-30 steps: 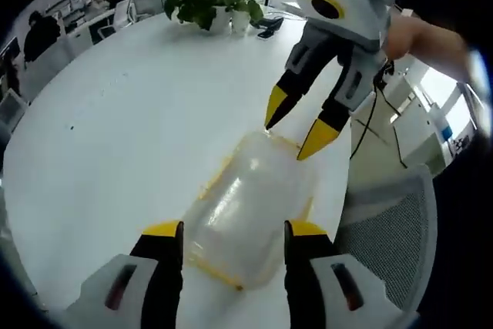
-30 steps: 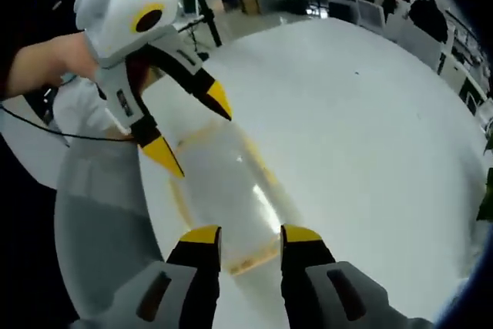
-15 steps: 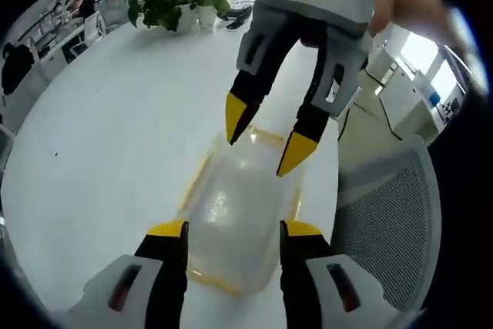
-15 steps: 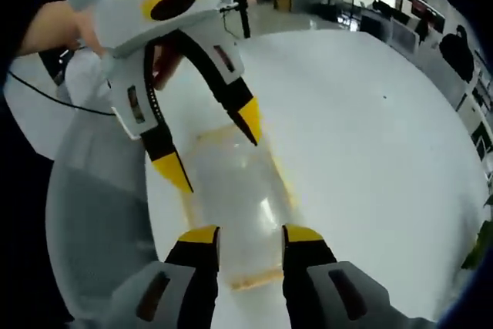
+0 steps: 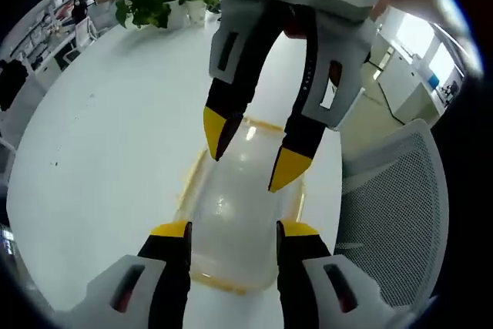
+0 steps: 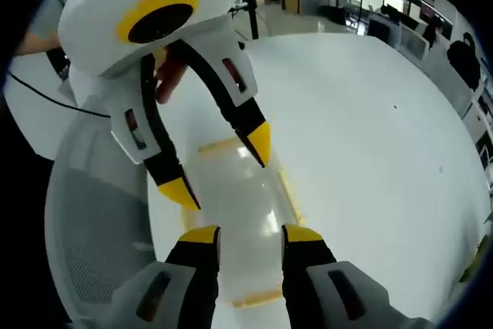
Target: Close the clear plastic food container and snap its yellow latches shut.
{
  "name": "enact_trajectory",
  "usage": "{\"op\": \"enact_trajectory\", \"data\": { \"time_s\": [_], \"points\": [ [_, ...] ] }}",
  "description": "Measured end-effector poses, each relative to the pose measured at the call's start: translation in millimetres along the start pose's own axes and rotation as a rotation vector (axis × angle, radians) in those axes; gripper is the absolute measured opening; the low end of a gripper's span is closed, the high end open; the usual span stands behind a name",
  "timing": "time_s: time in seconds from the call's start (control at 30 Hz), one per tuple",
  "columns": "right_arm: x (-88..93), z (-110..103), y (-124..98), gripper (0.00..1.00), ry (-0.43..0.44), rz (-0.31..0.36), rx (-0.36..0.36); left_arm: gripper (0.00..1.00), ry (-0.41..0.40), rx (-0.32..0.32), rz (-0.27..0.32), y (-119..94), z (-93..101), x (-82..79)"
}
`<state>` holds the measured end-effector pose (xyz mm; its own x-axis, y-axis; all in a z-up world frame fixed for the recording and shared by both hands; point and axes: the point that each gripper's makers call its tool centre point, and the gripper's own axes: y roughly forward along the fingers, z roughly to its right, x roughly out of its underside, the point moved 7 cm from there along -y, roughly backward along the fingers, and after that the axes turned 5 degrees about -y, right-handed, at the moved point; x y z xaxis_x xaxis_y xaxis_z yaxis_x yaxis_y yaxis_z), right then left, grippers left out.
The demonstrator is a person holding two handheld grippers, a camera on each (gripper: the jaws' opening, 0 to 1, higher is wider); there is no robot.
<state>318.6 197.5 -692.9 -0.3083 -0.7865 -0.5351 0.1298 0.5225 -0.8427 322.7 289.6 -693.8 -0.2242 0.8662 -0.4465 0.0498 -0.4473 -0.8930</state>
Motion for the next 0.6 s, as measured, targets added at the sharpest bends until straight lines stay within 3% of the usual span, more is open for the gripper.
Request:
{"op": "enact_trajectory", "data": {
  "time_s": [0.2, 0.6],
  "points": [
    [-0.7, 2.6, 0.9, 0.30, -0.008, -0.006, 0.003, 0.40, 0.015, 0.002, -0.015, 2.4, 2.7, 0.1],
    [-9.0, 13.4, 3.2, 0.30, -0.006, 0.006, 0.023, 0.45, 0.056, -0.002, -0.013, -2.9, 11.9, -4.4]
  ]
}}
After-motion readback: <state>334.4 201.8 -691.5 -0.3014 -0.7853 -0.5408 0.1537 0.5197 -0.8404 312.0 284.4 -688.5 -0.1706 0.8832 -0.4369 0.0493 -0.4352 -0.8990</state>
